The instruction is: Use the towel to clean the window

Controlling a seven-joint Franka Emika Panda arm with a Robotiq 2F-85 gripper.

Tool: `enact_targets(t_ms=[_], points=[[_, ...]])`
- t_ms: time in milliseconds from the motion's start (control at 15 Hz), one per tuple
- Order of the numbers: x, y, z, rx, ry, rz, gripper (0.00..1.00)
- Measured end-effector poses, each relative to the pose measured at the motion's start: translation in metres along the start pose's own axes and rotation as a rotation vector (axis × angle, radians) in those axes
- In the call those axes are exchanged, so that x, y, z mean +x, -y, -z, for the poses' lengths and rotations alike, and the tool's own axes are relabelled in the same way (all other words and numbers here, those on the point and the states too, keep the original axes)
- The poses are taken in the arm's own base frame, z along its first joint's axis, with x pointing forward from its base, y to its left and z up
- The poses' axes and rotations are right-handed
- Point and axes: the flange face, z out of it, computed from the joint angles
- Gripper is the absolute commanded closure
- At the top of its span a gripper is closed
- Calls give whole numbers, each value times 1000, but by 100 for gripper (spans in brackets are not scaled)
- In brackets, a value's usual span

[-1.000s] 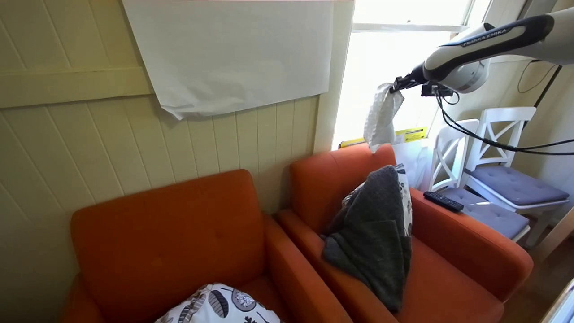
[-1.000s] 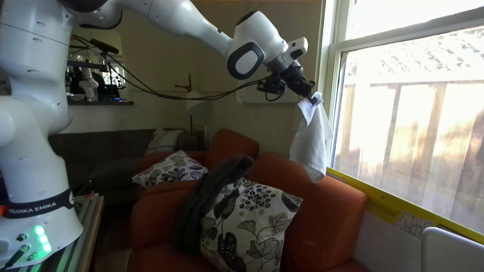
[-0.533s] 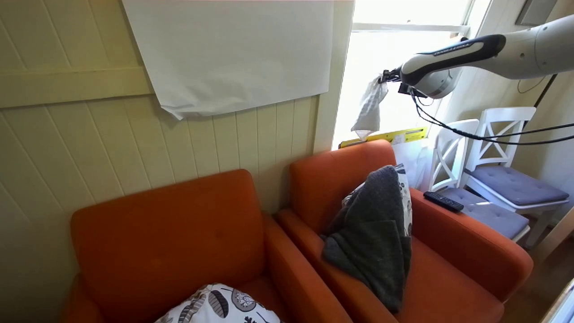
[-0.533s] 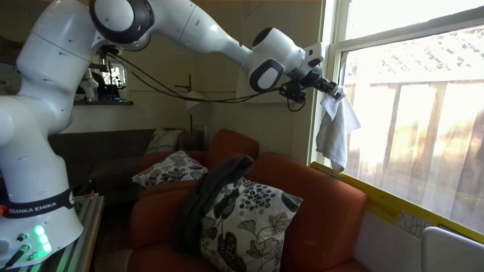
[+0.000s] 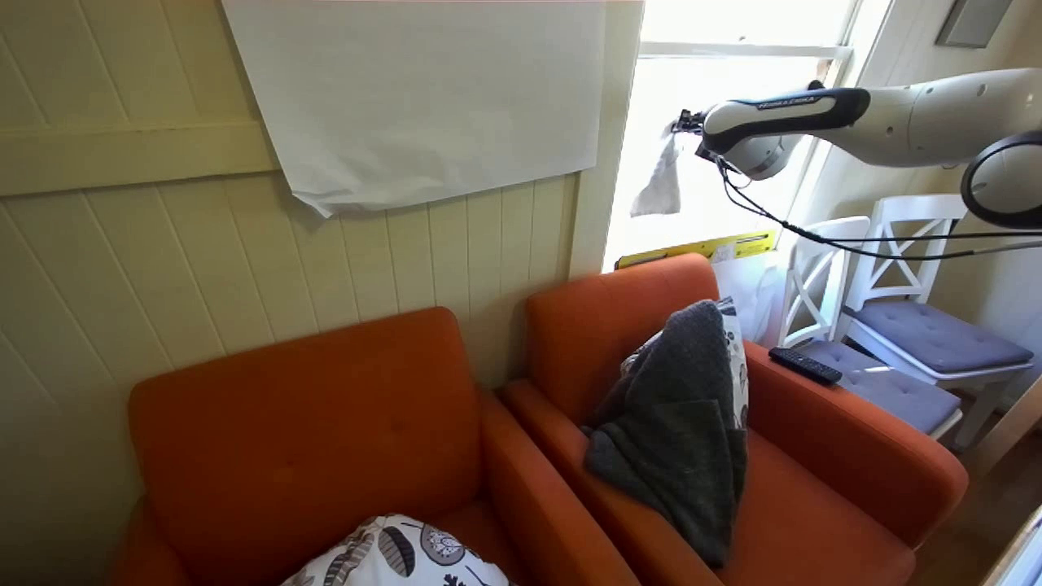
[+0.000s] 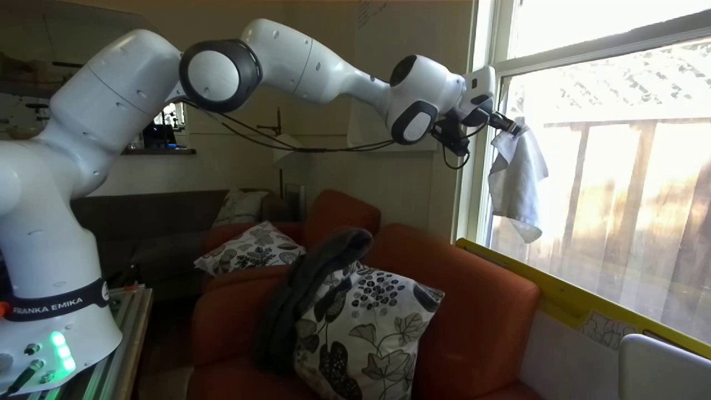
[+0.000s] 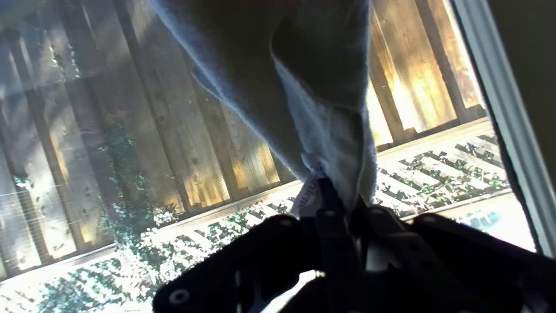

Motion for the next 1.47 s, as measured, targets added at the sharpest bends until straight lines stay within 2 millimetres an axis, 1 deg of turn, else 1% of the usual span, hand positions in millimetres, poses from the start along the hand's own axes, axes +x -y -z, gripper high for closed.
enact_targets(t_ms=[267, 467, 600, 733, 867, 1067, 1200, 1333, 1467], points=[[-12, 19, -22, 71, 20, -15, 98], [-28, 22, -37, 107, 68, -8, 98], [-40, 16, -47, 106, 109, 12, 98], [-51, 2, -55, 75, 148, 54, 98], [-58, -14, -60, 27, 165, 102, 98], [-56, -32, -65, -44, 148, 130, 98], [-48, -37, -64, -70, 111, 115, 98], [-37, -34, -60, -71, 51, 84, 98], [-23, -24, -53, -51, -19, 52, 98]])
